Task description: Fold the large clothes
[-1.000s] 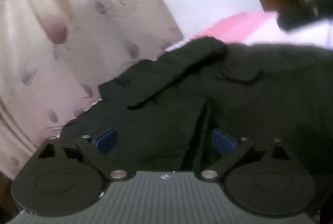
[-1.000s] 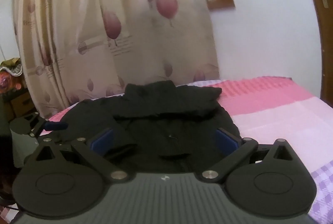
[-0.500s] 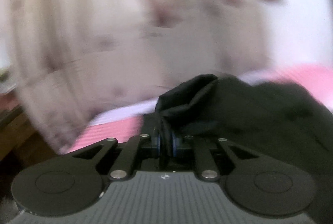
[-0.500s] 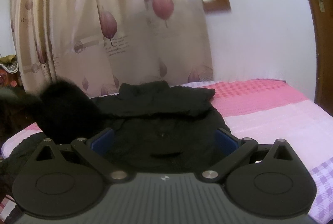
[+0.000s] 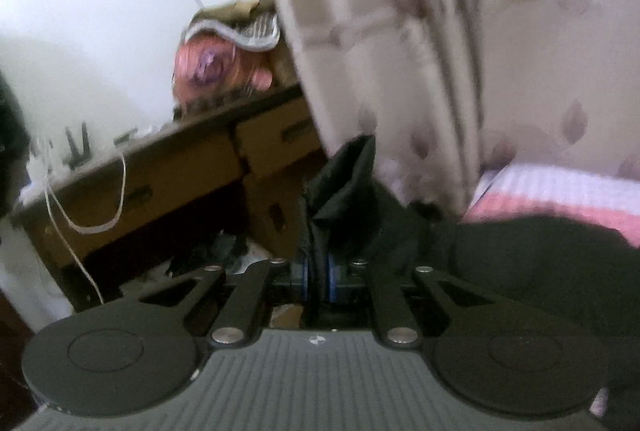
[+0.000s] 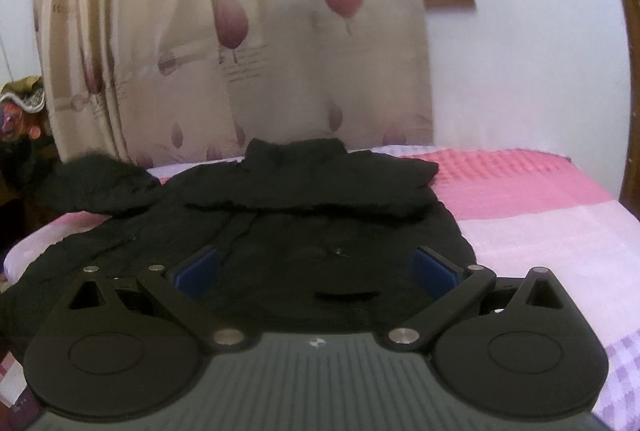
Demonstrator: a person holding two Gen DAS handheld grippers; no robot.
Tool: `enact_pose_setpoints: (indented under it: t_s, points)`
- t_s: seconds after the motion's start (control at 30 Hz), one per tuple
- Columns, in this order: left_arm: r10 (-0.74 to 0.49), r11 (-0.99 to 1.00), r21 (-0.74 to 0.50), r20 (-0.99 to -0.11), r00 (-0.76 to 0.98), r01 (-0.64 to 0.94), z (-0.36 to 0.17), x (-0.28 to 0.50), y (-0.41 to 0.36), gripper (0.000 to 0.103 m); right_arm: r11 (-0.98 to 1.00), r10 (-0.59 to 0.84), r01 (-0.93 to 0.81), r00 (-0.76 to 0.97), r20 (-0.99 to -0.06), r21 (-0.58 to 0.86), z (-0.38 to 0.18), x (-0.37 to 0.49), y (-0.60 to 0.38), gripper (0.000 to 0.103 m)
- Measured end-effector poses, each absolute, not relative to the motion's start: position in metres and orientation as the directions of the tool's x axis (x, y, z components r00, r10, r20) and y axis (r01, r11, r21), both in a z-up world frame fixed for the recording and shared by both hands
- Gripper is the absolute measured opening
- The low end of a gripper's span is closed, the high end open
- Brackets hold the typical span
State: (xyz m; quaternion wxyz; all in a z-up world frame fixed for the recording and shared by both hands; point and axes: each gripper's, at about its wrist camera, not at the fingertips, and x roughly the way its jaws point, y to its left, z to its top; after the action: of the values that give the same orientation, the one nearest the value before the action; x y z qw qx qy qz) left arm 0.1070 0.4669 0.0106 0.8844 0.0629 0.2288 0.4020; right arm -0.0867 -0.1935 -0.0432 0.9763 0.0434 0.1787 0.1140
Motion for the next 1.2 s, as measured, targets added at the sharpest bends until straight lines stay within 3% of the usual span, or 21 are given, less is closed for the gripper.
enact_pose_setpoints:
  t_s: [0.1, 0.13, 0.17, 0.23, 0.37, 0.57, 0.77, 0.9, 0.97, 1.0, 1.03, 1.1, 1.2]
  points:
    - [0.754, 0.654, 0.289, -0.324, 0.572, -0.699, -0.015, 0.101, 0.485, 0.026, 0.97, 0.242, -0.225, 0.905, -0.349, 0.09, -0.038, -0.082, -0.184, 0.103]
    - [0.753, 0.656, 0.286, -0.32, 0.575, -0.699, -0.019, 0.098, 0.487, 0.042, 0.969, 0.248, -0.235, 0.902, -0.353, 0.079, -0.036, -0.08, -0.181, 0.103]
    - [0.75, 0.658, 0.27, -0.32, 0.58, -0.703, -0.021, 0.093, 0.487, 0.069, 0.966, 0.256, -0.247, 0.899, -0.354, 0.07, -0.034, -0.077, -0.177, 0.103]
    - [0.744, 0.661, 0.207, -0.299, 0.597, -0.721, -0.014, 0.084, 0.465, 0.098, 0.96, 0.275, -0.274, 0.893, -0.356, 0.055, -0.03, -0.071, -0.17, 0.103]
    - [0.648, 0.753, 0.073, -0.252, 0.719, -0.654, 0.001, 0.06, 0.435, 0.103, 0.926, 0.368, -0.375, 0.859, -0.356, 0.053, -0.02, -0.041, -0.145, 0.103]
    - [0.268, 0.875, -0.275, -0.41, 0.872, -0.399, -0.025, 0.062, 0.367, 0.103, 0.848, 0.438, -0.515, 0.813, -0.384, -0.124, -0.022, 0.042, -0.062, 0.103]
    - [0.192, 0.943, -0.148, -0.493, 0.848, -0.299, -0.083, 0.087, 0.288, 0.101, 0.793, 0.343, -0.525, 0.804, -0.485, -0.31, -0.062, 0.132, 0.019, 0.103]
    - [0.219, 0.953, -0.074, -0.508, 0.833, -0.295, -0.09, 0.091, 0.267, 0.102, 0.751, 0.254, -0.498, 0.823, -0.507, -0.433, -0.092, 0.166, 0.041, 0.1]
    - [0.239, 0.946, -0.072, -0.499, 0.833, -0.315, -0.09, 0.088, 0.264, 0.103, 0.768, 0.218, -0.478, 0.822, -0.527, -0.427, -0.1, 0.185, 0.04, 0.074]
    - [0.236, 0.945, -0.081, -0.501, 0.833, -0.316, -0.09, 0.088, 0.264, 0.103, 0.778, 0.205, -0.472, 0.814, -0.543, -0.414, -0.1, 0.197, 0.042, 0.041]
    - [0.23, 0.942, -0.098, -0.509, 0.83, -0.321, -0.089, 0.088, 0.269, 0.103, 0.787, 0.196, -0.465, 0.812, -0.55, -0.406, -0.097, 0.204, 0.039, 0.022]
    - [0.248, 0.927, -0.112, -0.53, 0.811, -0.357, -0.088, 0.096, 0.27, 0.103, 0.808, 0.203, -0.434, 0.841, -0.502, -0.399, -0.08, 0.209, 0.023, 0.015]
    - [0.234, 0.921, -0.142, -0.543, 0.806, -0.363, -0.088, 0.097, 0.274, 0.103, 0.875, 0.177, -0.329, 0.9, -0.399, -0.355, -0.039, 0.204, -0.032, 0.013]
